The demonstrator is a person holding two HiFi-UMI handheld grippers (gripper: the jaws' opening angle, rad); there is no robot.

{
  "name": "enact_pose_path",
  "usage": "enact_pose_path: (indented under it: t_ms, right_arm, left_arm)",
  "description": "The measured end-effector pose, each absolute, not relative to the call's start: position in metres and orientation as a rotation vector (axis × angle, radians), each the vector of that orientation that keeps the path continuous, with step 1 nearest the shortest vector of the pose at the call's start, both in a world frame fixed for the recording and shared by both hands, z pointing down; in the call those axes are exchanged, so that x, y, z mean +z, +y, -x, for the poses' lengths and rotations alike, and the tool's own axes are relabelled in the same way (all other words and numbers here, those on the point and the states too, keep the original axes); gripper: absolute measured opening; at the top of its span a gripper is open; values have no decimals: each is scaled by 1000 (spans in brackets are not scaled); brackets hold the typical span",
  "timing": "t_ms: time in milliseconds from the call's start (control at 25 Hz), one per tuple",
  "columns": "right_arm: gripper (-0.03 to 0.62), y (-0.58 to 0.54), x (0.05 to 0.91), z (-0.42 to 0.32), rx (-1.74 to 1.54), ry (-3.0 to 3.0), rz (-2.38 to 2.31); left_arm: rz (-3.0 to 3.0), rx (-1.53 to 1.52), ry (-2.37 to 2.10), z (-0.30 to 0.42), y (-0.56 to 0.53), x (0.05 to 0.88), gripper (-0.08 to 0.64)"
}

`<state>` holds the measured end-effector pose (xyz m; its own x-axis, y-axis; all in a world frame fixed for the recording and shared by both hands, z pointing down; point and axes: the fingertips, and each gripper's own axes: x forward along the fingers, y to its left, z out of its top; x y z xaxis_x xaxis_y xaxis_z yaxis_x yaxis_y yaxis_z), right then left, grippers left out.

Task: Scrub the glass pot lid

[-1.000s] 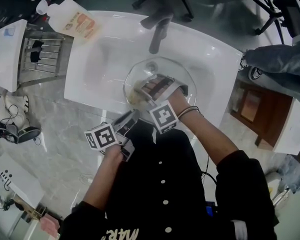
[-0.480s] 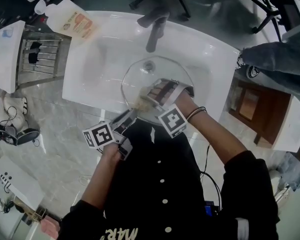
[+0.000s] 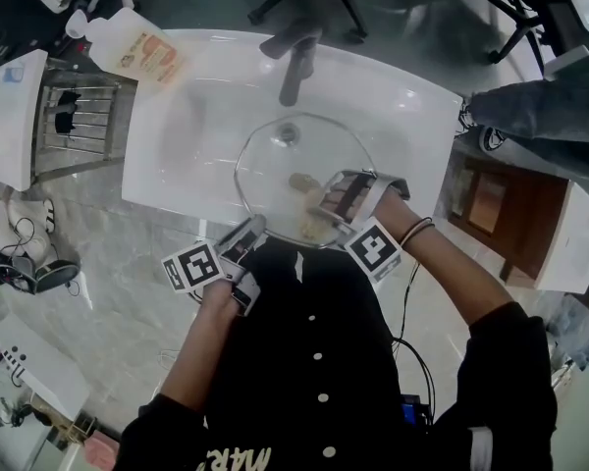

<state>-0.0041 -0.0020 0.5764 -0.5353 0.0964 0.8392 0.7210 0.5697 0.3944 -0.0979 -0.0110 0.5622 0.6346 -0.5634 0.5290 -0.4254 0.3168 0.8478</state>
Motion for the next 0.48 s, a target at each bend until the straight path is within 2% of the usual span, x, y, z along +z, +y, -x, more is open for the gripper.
enact_pose_path:
  t_ms: [240, 480]
  right_arm:
    - [141, 1, 577, -32, -921, -1919, 734]
    - [141, -2, 581, -36, -910, -1883, 735]
  left_arm:
    - [-1309, -106, -958, 97, -11, 560, 115]
    - [-1341, -78, -967, 96, -13, 560, 118]
